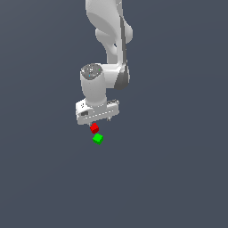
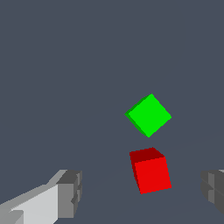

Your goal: Stack the red cube on top of the green cube.

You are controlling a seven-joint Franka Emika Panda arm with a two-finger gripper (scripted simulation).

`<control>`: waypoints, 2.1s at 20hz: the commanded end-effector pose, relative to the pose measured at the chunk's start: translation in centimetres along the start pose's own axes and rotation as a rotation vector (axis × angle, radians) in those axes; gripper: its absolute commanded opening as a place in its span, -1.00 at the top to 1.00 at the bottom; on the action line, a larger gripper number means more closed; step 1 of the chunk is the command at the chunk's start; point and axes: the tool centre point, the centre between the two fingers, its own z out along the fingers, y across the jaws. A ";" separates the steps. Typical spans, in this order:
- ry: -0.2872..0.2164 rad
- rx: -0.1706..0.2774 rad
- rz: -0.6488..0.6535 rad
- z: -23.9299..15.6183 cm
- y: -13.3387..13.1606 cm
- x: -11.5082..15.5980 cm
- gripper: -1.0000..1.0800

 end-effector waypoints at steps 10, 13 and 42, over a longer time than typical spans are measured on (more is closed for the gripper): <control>-0.012 0.012 -0.160 3.6 2.5 -2.8 -0.92; -0.014 0.013 -0.181 4.1 2.9 -3.2 -0.92; -0.016 0.013 -0.197 9.5 3.2 -3.4 1.00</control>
